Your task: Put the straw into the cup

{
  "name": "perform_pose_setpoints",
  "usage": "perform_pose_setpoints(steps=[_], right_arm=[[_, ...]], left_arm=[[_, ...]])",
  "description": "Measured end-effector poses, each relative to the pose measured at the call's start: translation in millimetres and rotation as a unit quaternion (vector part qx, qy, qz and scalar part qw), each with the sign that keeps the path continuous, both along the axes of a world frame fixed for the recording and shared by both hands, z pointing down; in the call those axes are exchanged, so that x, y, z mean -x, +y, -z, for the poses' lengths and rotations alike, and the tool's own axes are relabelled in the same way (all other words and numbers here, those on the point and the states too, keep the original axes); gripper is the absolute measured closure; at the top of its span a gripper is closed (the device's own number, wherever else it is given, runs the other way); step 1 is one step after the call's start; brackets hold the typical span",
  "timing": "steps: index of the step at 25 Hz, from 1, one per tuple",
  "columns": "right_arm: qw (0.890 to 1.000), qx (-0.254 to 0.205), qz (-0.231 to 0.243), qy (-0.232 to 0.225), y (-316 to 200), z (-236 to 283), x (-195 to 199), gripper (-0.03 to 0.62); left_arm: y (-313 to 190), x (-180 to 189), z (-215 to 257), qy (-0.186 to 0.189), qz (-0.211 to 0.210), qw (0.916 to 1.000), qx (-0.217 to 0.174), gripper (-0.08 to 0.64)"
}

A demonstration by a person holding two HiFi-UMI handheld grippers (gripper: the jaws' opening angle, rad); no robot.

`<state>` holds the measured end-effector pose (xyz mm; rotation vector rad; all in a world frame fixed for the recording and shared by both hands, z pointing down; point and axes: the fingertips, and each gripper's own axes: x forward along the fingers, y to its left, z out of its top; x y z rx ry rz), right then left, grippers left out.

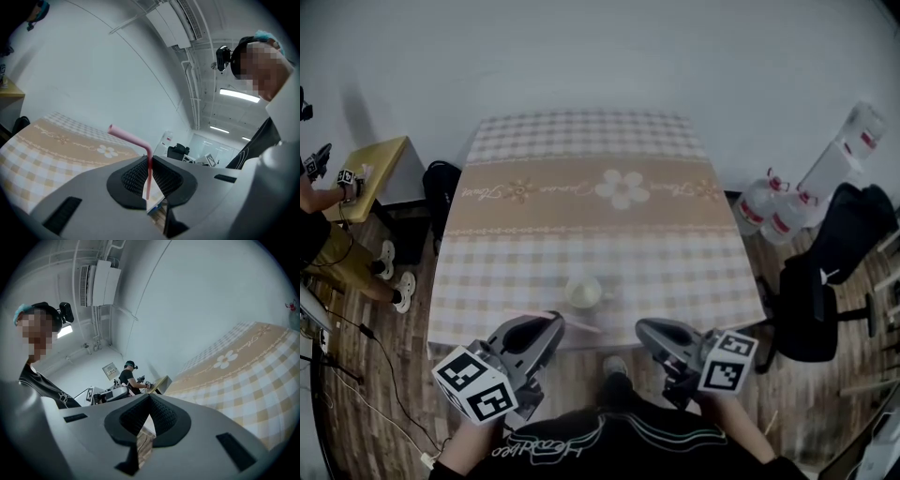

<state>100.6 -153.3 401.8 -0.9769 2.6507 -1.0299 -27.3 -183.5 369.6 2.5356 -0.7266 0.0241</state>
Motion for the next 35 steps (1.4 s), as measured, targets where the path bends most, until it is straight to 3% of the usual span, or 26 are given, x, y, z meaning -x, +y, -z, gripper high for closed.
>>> perform_pose_setpoints(steps=[17,35], right_arm=[[0.999,0.013,0.032,0.001,-78,-8,-29,0.580],[0.997,0.035,0.065,0.001,-119,-25,-24,0.580]], left_arm=[[-74,-16,-11,-0.009,0.051,0.9985,0.015,0.534],[-112,5,-40,-0.022,0.107,0.9929,0.046,0.535]])
